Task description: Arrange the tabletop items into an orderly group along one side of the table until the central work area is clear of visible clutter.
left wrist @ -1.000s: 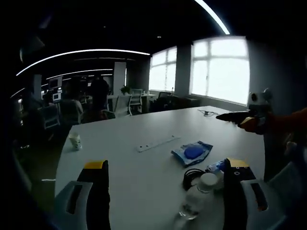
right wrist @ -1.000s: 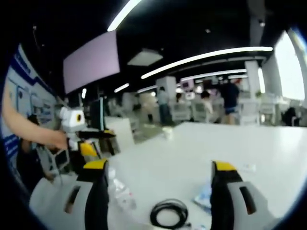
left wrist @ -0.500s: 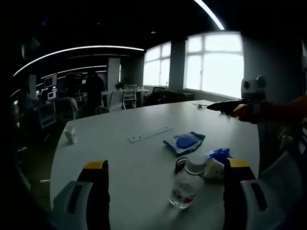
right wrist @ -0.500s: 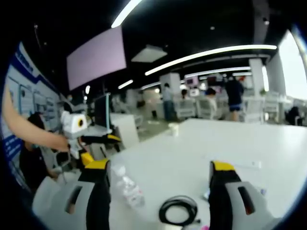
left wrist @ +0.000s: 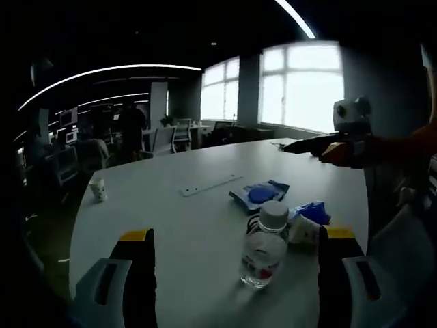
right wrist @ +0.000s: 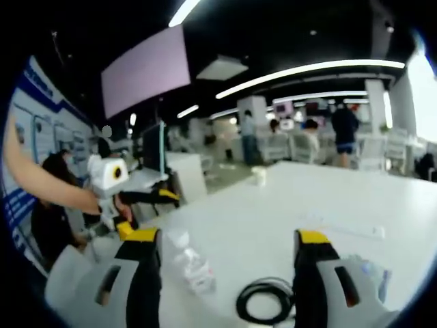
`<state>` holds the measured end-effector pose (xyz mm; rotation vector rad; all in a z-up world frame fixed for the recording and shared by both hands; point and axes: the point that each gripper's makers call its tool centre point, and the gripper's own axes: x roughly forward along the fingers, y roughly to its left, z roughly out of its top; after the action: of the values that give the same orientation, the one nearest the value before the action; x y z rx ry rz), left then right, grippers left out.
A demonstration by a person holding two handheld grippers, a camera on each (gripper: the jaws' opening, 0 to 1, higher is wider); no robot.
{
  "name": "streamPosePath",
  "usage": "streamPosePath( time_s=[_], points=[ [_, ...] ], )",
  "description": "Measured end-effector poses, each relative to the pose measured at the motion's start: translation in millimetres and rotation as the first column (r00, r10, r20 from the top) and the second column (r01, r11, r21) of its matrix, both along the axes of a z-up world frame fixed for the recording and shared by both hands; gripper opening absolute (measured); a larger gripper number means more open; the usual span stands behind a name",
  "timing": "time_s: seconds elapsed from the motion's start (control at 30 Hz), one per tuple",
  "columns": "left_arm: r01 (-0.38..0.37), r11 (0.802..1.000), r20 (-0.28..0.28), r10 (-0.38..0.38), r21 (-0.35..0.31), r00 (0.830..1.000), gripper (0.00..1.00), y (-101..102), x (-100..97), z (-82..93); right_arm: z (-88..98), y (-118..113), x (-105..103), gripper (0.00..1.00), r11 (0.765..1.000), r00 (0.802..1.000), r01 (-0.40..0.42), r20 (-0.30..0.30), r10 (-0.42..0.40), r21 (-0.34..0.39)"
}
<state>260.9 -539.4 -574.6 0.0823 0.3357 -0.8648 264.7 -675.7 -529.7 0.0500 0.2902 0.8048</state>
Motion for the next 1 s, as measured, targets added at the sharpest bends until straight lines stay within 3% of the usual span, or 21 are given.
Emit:
streamPosePath(
  time_s=[0.23, 0.4, 0.77, 1.0],
  points=[
    [-0.003, 1.000, -0.023, 0.004, 0.023, 1.000, 0.96, -0.8, -4.2, -21.3, -8.1, 22.4, -1.2, 0.75, 0.998, 0.998, -0.063, -0.010, 0.063, -0.008],
    [-0.010, 1.000, -0.041, 0.010, 0.002, 0.999, 0.97, -5.4, -6.5, -32.0, -13.8, 40.1, -1.9, 0.75, 0.995, 0.994, -0.104, -0.022, 0.104, -0.002],
    [-0.003, 1.000, -0.072, 0.001, -0.021, 0.997, 0.97, -16.7, -8.3, -50.8, -26.3, 56.0, -0.6, 0.75, 0.991, 0.990, -0.137, -0.042, 0.137, 0.000],
    [-0.006, 0.999, -0.108, 0.002, -0.032, 0.994, 0.96, -23.1, -9.0, -72.2, -30.8, 68.8, -3.0, 0.71, 0.985, 0.984, -0.174, -0.048, 0.174, 0.001]
  ],
)
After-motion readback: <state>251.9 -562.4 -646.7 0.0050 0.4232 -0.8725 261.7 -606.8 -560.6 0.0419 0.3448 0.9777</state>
